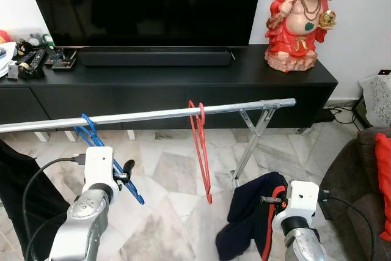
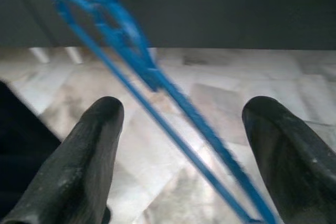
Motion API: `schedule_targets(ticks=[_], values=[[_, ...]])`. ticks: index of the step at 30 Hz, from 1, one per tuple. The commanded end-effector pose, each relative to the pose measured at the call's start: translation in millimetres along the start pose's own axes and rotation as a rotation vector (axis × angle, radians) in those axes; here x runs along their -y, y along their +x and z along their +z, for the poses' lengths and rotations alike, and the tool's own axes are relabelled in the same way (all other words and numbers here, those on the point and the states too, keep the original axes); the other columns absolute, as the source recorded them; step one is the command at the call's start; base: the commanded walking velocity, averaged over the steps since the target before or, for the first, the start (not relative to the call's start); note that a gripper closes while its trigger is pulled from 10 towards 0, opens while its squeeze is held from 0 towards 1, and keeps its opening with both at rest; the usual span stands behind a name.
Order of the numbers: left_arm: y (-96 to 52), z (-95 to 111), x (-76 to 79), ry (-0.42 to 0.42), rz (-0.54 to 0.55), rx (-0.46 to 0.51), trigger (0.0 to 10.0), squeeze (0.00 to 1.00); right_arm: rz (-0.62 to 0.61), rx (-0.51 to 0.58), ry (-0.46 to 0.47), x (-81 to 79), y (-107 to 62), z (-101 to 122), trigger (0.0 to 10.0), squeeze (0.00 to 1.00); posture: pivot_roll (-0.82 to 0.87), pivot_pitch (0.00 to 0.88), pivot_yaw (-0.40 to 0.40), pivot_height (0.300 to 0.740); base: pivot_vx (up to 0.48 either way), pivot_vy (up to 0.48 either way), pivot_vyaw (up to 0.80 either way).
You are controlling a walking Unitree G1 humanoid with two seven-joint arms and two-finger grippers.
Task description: Hang hanger
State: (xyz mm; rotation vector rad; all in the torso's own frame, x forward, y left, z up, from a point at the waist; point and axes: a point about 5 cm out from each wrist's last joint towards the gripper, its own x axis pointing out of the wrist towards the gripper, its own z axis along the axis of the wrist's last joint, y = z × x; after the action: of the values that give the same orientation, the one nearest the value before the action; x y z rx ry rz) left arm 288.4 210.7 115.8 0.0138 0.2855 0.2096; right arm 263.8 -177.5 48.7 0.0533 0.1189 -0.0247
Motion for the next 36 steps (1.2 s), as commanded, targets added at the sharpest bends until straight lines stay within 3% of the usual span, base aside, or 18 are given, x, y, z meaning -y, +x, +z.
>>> schedule_targets(ticks=[1, 2, 3, 4, 16, 25, 36], values=[[4.5, -0.3, -7.4, 0.007, 0.070, -0.035, 10.0, 1.00, 0.012, 0.005, -0.006, -1.4, 1.6, 1.8, 10.0, 0.00, -0.03, 0.108, -0.002, 0.721, 0.000, 0.000, 0.00], [6.7, 0.0, -8.7, 0.007, 0.082, -0.040, 10.0, 1.00, 0.012, 0.006, -0.006, -1.6, 1.7, 1.9, 10.0, 0.00, -0.03, 0.107, -0.002, 0.721, 0.000, 0.000, 0.00], [9.6, 0.5, -10.0, 0.012, 0.093, -0.043, 10.0, 0.23, 0.013, 0.007, -0.006, -1.8, 1.8, 2.1, 10.0, 0.00, -0.03, 0.106, -0.002, 0.721, 0.000, 0.000, 0.00], [12.3, 1.2, -10.5, 0.009, 0.099, -0.044, 10.0, 0.00, 0.014, 0.008, -0.006, -2.1, 2.0, 2.2, 10.0, 0.00, -0.03, 0.106, -0.002, 0.721, 0.000, 0.000, 0.00], [43.9, 4.2, 3.0, -0.047, 0.109, -0.044, 10.0, 0.00, 0.015, 0.016, -0.013, -0.7, 3.0, 4.1, 10.0, 0.00, -0.05, 0.094, -0.003, 0.721, 0.000, 0.000, 0.00], [52.6, 1.5, 2.3, -0.036, 0.195, -0.052, 10.0, 0.00, 0.024, 0.020, -0.012, -2.4, 3.6, 4.8, 10.0, 0.00, -0.06, 0.084, -0.007, 0.721, 0.000, 0.000, 0.00], [57.9, 0.8, -0.8, -0.061, 0.206, -0.002, 10.0, 0.00, 0.027, 0.022, -0.013, -3.0, 3.9, 5.6, 10.0, 0.00, -0.06, 0.093, -0.011, 0.721, 0.000, 0.000, 0.00]])
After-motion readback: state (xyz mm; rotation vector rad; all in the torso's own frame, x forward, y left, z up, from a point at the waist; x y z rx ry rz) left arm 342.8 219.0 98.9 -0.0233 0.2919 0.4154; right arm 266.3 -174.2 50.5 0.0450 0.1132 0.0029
